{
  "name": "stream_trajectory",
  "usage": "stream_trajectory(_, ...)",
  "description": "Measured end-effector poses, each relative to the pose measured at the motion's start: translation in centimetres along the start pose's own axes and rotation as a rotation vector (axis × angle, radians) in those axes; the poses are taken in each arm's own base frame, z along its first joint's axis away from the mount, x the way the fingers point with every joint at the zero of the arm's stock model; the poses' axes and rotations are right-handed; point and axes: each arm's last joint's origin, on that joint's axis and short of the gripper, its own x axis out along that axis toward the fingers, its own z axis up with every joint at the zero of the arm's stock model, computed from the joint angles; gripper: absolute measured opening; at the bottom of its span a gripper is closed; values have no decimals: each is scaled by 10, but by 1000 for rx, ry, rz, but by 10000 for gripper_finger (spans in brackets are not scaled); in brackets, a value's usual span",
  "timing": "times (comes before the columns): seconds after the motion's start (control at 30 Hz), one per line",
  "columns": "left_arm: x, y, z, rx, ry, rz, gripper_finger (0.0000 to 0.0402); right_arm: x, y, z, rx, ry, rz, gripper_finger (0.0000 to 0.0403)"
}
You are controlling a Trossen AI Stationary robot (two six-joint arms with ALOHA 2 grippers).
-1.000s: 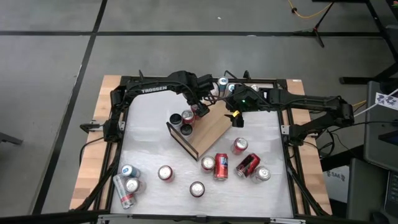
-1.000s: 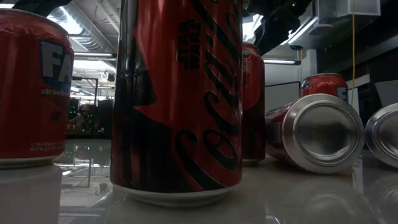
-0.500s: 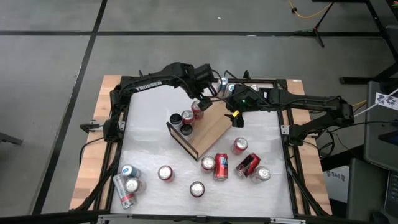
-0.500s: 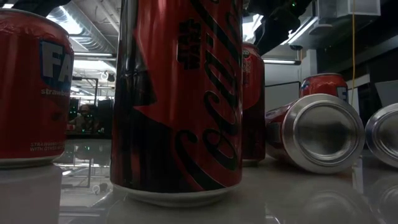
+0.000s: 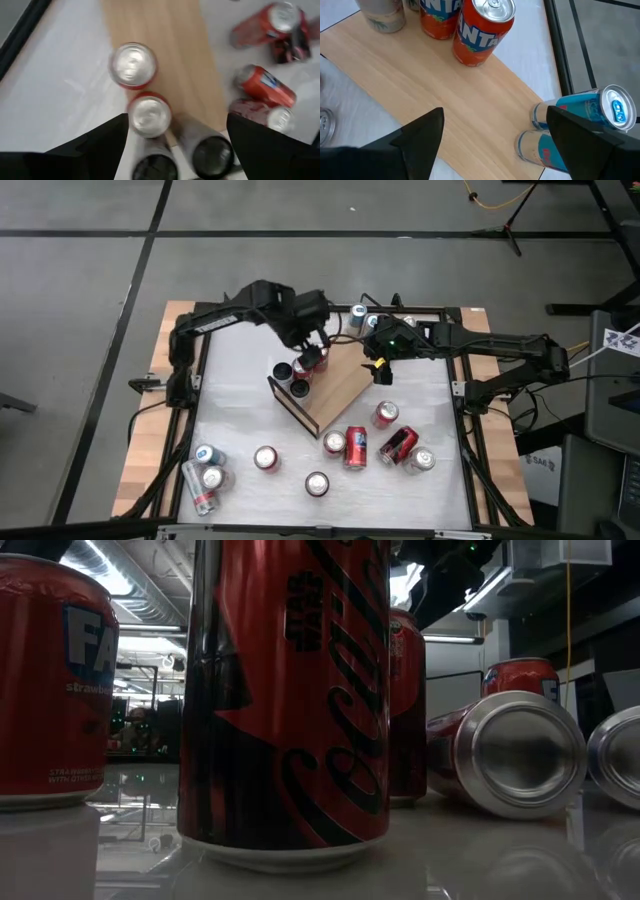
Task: Place canned beverage on shelf
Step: Put the blue soda can on the shelf aligned with the other blue soda cans
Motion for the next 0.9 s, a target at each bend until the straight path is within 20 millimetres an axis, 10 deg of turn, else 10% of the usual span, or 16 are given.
stream_trajectory(0.9, -32, -107, -82, 1, -38, -78, 327, 0, 1, -4, -24, 45, 13, 342)
